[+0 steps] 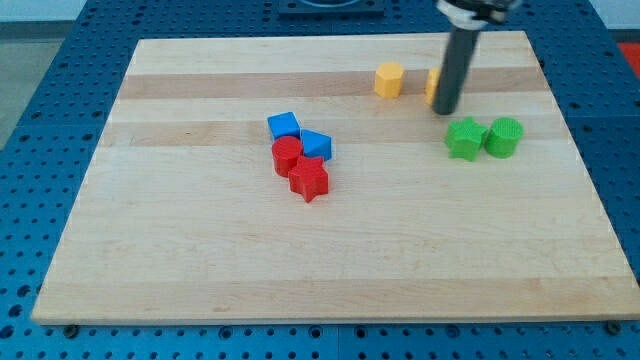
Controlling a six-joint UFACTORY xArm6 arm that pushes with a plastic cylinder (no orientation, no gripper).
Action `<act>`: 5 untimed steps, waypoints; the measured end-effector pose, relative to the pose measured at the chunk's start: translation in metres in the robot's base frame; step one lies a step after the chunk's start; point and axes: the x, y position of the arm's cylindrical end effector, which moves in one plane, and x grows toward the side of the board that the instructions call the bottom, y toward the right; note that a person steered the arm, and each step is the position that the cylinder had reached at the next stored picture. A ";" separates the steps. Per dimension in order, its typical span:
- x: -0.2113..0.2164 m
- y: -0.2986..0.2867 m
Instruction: Place the arm in between the red blocks
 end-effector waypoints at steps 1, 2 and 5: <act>-0.028 -0.080; -0.022 -0.175; 0.108 -0.200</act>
